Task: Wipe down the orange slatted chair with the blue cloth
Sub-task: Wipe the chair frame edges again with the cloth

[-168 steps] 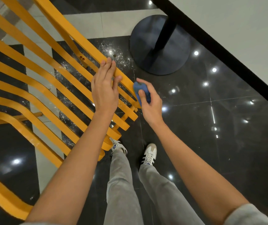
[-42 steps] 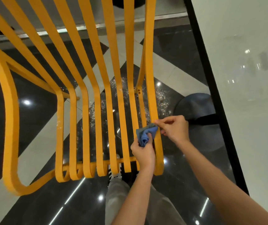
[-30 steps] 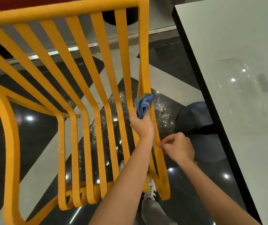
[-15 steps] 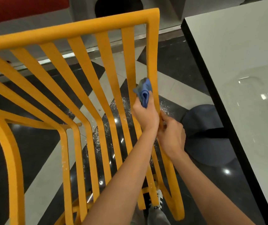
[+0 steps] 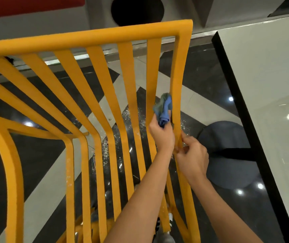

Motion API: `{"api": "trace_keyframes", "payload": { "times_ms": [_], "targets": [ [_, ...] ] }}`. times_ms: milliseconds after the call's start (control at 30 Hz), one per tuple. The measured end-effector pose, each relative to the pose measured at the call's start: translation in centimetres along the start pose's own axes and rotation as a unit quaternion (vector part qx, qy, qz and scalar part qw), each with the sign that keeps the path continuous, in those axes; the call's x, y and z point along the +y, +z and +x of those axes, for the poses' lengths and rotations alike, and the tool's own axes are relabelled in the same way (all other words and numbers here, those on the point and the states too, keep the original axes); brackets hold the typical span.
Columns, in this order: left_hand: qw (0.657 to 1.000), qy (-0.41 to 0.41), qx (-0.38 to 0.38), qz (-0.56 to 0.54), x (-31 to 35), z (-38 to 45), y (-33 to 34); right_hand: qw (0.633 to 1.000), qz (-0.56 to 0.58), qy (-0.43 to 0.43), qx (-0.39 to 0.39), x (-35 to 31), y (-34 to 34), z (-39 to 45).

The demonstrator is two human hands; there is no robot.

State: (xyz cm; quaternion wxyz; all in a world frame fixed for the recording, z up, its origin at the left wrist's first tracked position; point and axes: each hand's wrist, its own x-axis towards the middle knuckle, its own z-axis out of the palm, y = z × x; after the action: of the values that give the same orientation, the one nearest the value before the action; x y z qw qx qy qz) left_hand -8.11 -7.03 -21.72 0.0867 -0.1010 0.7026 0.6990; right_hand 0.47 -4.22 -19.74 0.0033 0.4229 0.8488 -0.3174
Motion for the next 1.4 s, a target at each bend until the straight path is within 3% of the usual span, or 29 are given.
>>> {"api": "trace_keyframes", "payload": {
  "times_ms": [200,367,567,767,933,1067,1267,1400],
  "targets": [
    [0.999,0.036,-0.009,-0.021,1.8,3.2,1.8,1.0,-0.012,-0.001,0.009,0.2,0.6,-0.1],
    [0.996,-0.064,-0.013,0.065,-1.5,2.6,0.3,1.0,-0.008,0.005,-0.006,0.4,0.5,-0.3],
    [0.999,0.036,-0.032,0.001,0.9,3.9,1.8,1.0,0.0,-0.004,0.015,0.7,1.1,-0.1],
    [0.993,-0.096,-0.051,0.036,-3.5,2.2,-0.1,1.0,-0.001,-0.01,0.006,0.8,0.8,-0.1],
    [0.998,-0.054,-0.02,-0.013,0.6,2.6,1.8,1.0,-0.013,-0.012,0.017,1.1,1.3,0.0],
    [0.998,-0.015,-0.055,-0.018,0.3,0.2,0.2,1.0,-0.015,-0.016,0.017,1.2,1.4,0.0],
    [0.99,-0.121,-0.069,-0.006,-2.1,-3.9,-2.7,1.0,-0.005,0.001,-0.004,0.8,0.7,0.1],
    [0.998,-0.055,-0.037,0.023,1.8,-0.3,0.0,1.0,-0.009,-0.003,0.005,0.7,0.9,0.0]
  ]
}}
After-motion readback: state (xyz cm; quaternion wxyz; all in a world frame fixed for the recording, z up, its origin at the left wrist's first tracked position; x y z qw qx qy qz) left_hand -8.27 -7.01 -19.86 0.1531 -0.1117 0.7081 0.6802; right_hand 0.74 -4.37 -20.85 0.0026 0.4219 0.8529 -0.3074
